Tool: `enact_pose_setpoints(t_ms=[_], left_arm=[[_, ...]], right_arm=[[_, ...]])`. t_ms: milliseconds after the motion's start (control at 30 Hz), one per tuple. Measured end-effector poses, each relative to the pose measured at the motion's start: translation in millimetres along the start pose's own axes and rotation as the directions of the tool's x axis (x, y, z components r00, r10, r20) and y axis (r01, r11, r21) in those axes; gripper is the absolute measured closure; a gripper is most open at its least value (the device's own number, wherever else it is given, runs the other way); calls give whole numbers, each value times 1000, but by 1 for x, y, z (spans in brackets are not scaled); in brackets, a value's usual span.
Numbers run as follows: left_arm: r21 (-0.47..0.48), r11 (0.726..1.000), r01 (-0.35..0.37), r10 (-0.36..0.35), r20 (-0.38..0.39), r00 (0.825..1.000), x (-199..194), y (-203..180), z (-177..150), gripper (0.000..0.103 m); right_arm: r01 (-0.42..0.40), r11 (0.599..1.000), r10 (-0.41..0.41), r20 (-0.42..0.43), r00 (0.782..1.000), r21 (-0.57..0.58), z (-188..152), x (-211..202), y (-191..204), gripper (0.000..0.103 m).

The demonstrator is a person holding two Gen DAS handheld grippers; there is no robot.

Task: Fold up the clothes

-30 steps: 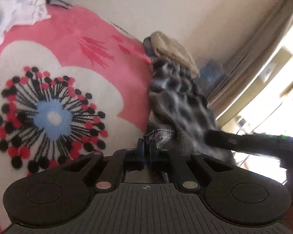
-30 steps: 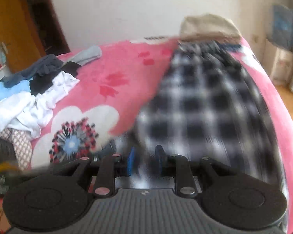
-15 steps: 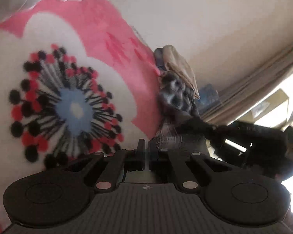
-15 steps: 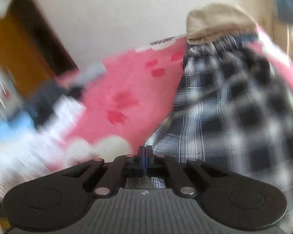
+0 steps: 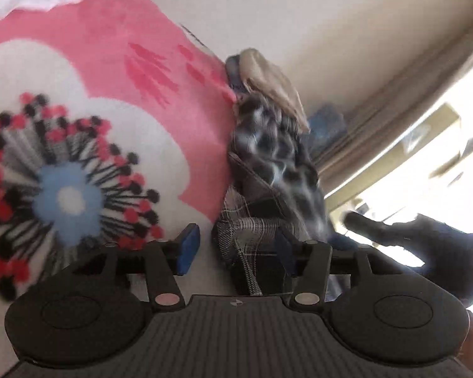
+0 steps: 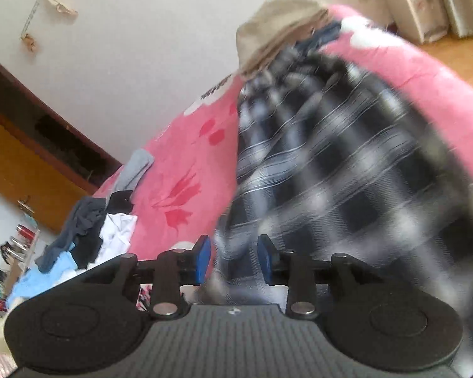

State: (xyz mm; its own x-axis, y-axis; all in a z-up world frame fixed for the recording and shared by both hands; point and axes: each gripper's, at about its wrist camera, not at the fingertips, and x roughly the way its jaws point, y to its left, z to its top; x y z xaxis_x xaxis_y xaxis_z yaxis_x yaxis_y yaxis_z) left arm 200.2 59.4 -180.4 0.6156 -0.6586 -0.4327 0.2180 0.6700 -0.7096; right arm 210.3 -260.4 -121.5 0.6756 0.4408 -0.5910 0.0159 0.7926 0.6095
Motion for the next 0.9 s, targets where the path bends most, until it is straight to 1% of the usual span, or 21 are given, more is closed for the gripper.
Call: enact_pose_setpoints(t_ms=[33,67,100,133,167,233,333,433,500,600,633,700,767,800,833,867,900], left_arm=[[12,1000,-20,20,-1,1000,3,-2,-1,100],[-20,1000,-15,15,-2,1000,2,2,-1,100],[-100,995,14,-13,17,1000,-1,11,-2,100],[-176,983,41,-35,36,999,-4,21,-2,100],[-232,972,41,-32,43,999,-5,29,-4,100],[-288,957,24,-15,36,999,-4,42,-6,99],[-251,968,13,-2,48,999,-8,35,-5,100],[-283,959,27,-11,59,998,-11,38,-7,100],[-309,950,35,-16,62,998,-12,42,-8,100],[-313,949,25,-8,57,998,-14,43,-9,99],[-304,953,14,4,58,998,-14,40,-8,98],[-280,960,-14,31,56,998,-17,36,-8,92],[-242,970,-39,53,53,997,-21,30,-8,84],[-220,974,-50,64,53,997,-23,27,-7,77],[-189,980,-68,80,60,995,-27,21,-8,69],[-157,984,-85,97,66,993,-31,15,-9,64],[-125,987,-100,109,68,992,-35,9,-10,56]], right_arm=[[17,1000,-17,3,1000,-14,-1,-5,-1,68],[37,999,-37,6,999,-28,-3,-12,-3,68],[58,997,-58,10,998,-41,-4,-18,-5,68],[78,996,-77,16,997,-52,-6,-25,-7,68],[99,993,-98,23,995,-61,-8,-31,-10,68],[146,986,-144,32,989,-76,-11,-38,-15,68],[217,965,-215,30,976,-147,-16,-38,-12,68],[247,926,-246,37,968,-286,-26,-29,8,68],[241,887,-241,51,969,-394,-35,-20,26,68],[235,807,-236,69,969,-542,-48,-3,49,69],[244,781,-248,73,966,-575,-51,5,52,69],[262,753,-295,47,954,-604,-54,26,49,69],[317,738,-373,31,927,-595,-53,43,38,70],[326,758,-374,33,927,-565,-49,43,32,70],[323,792,-359,34,933,-519,-45,37,28,70],[318,817,-342,38,939,-481,-41,30,27,70],[309,833,-325,47,945,-459,-39,21,27,70]])
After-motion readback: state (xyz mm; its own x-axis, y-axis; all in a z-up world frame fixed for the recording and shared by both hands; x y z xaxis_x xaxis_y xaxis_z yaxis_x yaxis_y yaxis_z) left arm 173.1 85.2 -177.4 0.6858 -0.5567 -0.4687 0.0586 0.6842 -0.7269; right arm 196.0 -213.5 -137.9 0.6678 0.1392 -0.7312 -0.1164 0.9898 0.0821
